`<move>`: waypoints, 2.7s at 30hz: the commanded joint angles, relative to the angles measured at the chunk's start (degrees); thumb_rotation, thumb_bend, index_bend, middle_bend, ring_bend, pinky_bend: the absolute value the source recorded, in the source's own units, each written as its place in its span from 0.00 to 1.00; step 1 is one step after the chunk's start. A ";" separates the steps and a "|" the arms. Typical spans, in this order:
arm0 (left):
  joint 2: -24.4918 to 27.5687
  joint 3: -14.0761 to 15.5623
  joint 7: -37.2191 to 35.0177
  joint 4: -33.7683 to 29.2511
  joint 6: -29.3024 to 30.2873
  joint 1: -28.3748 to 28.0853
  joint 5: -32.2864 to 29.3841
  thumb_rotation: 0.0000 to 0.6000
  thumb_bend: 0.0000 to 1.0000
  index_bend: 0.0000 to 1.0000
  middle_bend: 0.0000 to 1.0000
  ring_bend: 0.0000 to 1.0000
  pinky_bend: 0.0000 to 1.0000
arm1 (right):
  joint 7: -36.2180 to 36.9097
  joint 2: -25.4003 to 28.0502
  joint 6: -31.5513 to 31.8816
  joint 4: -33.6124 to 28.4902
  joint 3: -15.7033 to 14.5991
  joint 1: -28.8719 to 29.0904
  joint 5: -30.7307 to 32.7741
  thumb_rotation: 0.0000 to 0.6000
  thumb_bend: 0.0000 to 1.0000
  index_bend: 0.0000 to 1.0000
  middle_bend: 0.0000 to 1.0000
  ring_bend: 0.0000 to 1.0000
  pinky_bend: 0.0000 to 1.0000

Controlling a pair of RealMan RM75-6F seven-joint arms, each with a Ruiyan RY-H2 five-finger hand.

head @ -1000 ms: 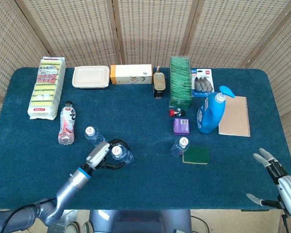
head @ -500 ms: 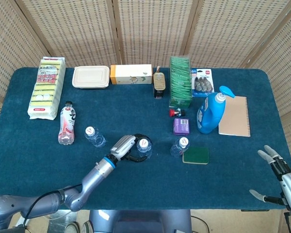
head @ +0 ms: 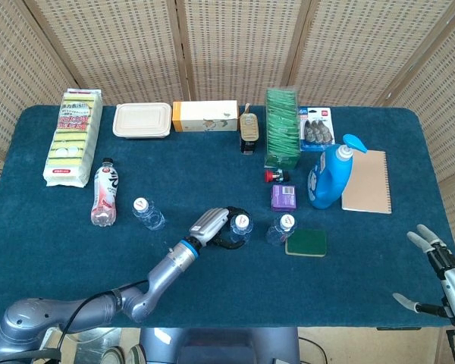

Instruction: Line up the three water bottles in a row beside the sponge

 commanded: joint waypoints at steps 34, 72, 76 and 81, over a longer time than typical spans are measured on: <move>12.84 0.36 2.01 -17.68 4.59 2.82 1.58 1.00 0.21 0.00 0.00 0.00 0.21 | -0.97 0.65 0.29 -0.60 -0.17 -0.50 -1.21 1.00 0.03 0.10 0.00 0.00 0.12; 24.35 12.78 -45.74 5.52 25.58 22.38 16.43 1.00 0.11 0.00 0.00 0.00 0.07 | -5.48 1.16 0.35 -3.68 -1.69 -0.68 -4.73 1.00 0.03 0.10 0.00 0.00 0.12; 21.55 14.07 -48.16 9.66 26.63 22.45 17.54 1.00 0.11 0.00 0.00 0.00 0.07 | -5.20 1.19 0.11 -3.54 -1.61 -0.54 -4.36 1.00 0.03 0.10 0.00 0.00 0.12; 18.95 14.62 -48.02 12.57 25.62 21.47 17.61 1.00 0.10 0.00 0.00 0.00 0.07 | -5.05 1.17 -0.08 -3.38 -1.71 -0.41 -4.44 1.00 0.03 0.10 0.00 0.00 0.12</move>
